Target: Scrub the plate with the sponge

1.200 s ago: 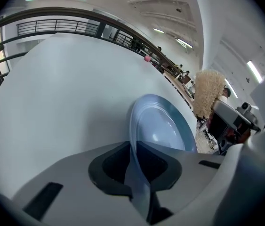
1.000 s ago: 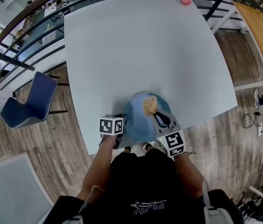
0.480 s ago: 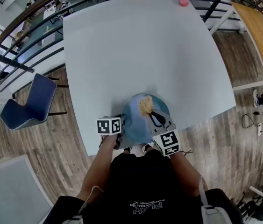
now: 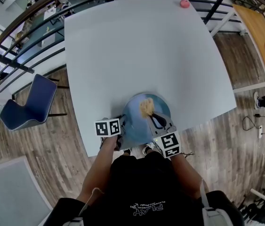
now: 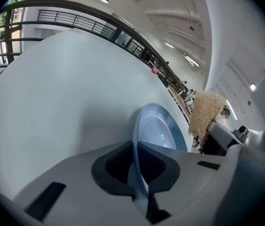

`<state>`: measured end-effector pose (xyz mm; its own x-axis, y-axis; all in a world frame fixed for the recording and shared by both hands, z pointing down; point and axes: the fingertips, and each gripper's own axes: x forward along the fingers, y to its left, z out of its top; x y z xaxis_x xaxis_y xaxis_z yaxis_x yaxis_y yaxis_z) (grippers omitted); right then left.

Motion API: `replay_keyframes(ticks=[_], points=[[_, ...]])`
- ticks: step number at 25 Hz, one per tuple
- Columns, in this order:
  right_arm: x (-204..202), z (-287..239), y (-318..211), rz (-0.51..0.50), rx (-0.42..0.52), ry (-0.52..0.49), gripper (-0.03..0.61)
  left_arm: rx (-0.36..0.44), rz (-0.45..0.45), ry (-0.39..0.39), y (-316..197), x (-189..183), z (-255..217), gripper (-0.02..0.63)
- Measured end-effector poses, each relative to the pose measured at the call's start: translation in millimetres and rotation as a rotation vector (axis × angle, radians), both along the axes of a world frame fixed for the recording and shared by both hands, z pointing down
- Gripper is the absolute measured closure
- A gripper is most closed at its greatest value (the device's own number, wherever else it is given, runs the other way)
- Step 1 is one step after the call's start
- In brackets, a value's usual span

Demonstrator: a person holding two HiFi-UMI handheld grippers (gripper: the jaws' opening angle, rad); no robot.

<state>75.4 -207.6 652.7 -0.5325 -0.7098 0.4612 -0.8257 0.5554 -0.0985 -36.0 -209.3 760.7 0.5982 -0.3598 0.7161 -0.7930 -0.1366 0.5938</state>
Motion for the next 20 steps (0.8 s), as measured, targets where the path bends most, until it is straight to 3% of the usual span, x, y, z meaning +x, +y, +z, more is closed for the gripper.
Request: replay_keyframes(ticks=[7,16,20], points=[[0,-7,3,0.016,0.002,-0.025,0.534,0.065,-0.034,0.031,-8,-4,-24,0.589],[-3,-22,8,0.007,0.029,0.034,0.534,0.214,-0.045,0.024,-27,-4,-74,0.588],[-6,-36,6,0.02,0.032,0.015,0.534,0.277,-0.053,0.014,-37,-4,-94,0.588]])
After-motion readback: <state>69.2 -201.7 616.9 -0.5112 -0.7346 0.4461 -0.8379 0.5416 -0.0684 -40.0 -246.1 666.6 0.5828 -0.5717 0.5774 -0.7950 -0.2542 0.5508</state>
